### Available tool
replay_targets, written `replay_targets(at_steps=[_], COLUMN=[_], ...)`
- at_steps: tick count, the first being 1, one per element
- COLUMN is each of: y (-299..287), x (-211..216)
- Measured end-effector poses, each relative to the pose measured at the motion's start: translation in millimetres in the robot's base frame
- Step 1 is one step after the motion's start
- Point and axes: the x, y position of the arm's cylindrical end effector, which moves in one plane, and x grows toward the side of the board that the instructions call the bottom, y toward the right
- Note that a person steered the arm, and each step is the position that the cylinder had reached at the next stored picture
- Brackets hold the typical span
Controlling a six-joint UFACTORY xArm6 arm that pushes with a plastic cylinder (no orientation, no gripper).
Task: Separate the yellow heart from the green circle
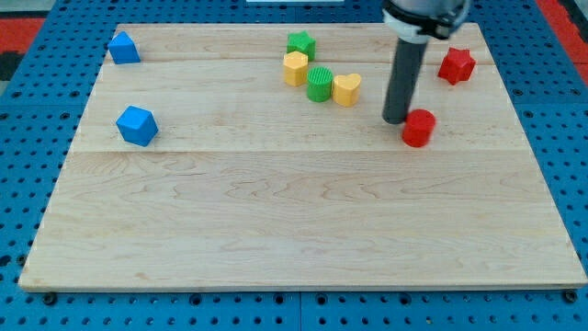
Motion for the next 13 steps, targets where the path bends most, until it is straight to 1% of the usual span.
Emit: replay_targets(at_steps=[1, 2, 3, 4, 5, 8, 9, 10, 11, 12, 13], y=[-8.8, 13.5, 44.8, -1.7, -1.7, 3.7, 10.2, -35.4, -71.7, -82.8, -82.8], x=[11.6, 29.0, 29.1, 6.8, -0.8, -4.0, -67.7, -94.7, -72.8, -52.7, -45.7])
